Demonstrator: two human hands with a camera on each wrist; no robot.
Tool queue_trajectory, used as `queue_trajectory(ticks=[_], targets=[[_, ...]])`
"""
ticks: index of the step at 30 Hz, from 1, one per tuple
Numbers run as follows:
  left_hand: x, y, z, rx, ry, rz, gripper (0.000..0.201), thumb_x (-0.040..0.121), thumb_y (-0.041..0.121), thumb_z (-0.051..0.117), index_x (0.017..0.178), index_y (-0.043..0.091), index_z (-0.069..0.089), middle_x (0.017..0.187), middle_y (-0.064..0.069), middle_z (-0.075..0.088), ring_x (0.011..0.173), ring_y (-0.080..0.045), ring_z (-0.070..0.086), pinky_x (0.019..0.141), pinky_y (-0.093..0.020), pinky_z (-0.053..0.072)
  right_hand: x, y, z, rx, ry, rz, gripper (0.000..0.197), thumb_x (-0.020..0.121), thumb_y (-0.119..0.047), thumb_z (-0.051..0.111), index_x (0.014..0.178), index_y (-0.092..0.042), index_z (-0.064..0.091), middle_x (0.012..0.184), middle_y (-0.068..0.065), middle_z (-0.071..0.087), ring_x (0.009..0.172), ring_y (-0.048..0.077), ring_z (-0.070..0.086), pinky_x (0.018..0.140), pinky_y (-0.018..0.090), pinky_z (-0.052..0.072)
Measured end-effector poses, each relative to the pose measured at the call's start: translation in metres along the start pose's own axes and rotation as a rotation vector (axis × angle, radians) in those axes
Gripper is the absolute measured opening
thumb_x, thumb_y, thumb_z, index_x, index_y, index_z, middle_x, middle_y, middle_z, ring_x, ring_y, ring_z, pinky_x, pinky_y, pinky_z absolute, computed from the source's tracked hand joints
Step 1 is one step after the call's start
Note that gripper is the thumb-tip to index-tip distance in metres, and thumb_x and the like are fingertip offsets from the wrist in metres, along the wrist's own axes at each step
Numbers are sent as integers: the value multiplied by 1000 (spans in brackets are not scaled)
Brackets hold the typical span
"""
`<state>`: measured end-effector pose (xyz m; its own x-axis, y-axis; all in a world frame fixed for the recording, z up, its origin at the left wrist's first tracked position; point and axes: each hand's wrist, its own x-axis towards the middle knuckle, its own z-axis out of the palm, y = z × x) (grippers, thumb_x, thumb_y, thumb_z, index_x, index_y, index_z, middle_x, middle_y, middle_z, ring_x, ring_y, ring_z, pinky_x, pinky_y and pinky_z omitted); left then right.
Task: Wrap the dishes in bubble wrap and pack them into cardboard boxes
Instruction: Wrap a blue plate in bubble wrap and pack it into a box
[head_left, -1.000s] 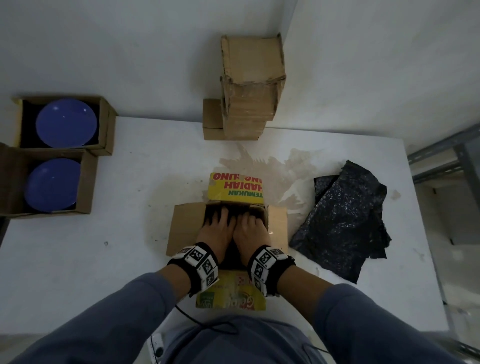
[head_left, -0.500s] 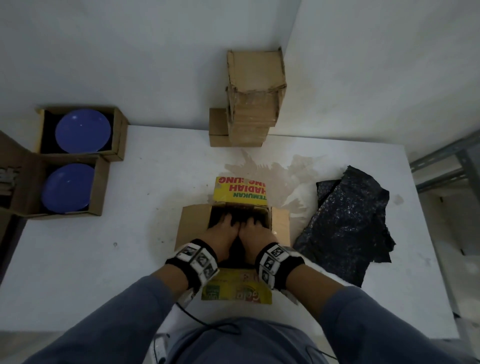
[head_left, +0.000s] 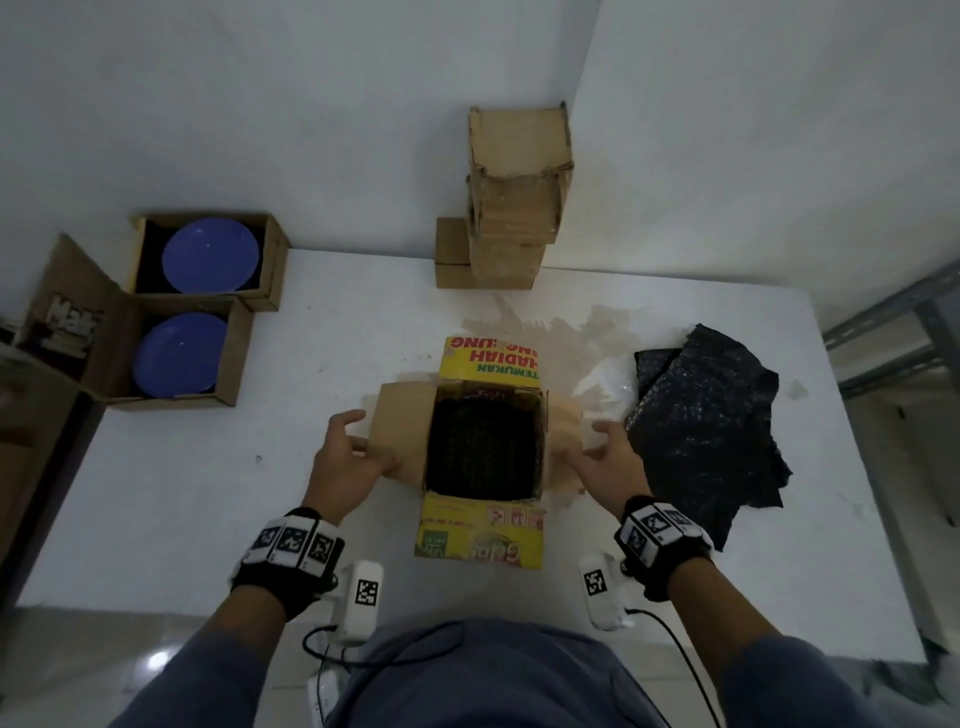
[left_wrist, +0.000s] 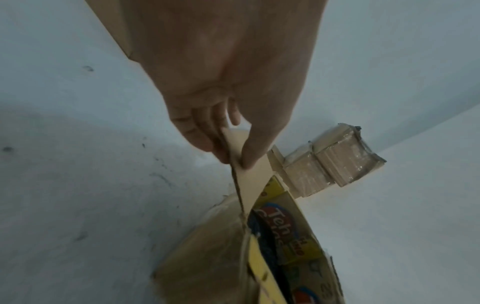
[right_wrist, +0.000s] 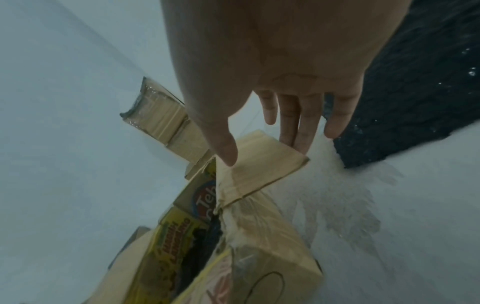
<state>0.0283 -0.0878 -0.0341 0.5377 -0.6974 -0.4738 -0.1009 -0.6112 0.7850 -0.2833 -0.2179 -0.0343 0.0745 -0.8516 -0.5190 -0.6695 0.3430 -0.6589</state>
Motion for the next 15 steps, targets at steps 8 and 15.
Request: queue_trajectory(ticks=[8,15], targets=[[-38,9,15,-65,-216,453,31,96,17,57,127,24,59,117,4,66,109,-9,62,92,-30,50,-18,-9,-8,400,115,-205,34,81,-17,75,112,-22,62,85,6,70,83,21,68,72,41,57],[-25,-23,11,761,-288,952,82,67,-17,57,140,20,52,144,-3,43,126,-23,46,90,-37,52,-31,-11,2,-49,-200,-616,42,82,-4,51,116,-20,69,126,-4,63,109,9,55,97,33,46]])
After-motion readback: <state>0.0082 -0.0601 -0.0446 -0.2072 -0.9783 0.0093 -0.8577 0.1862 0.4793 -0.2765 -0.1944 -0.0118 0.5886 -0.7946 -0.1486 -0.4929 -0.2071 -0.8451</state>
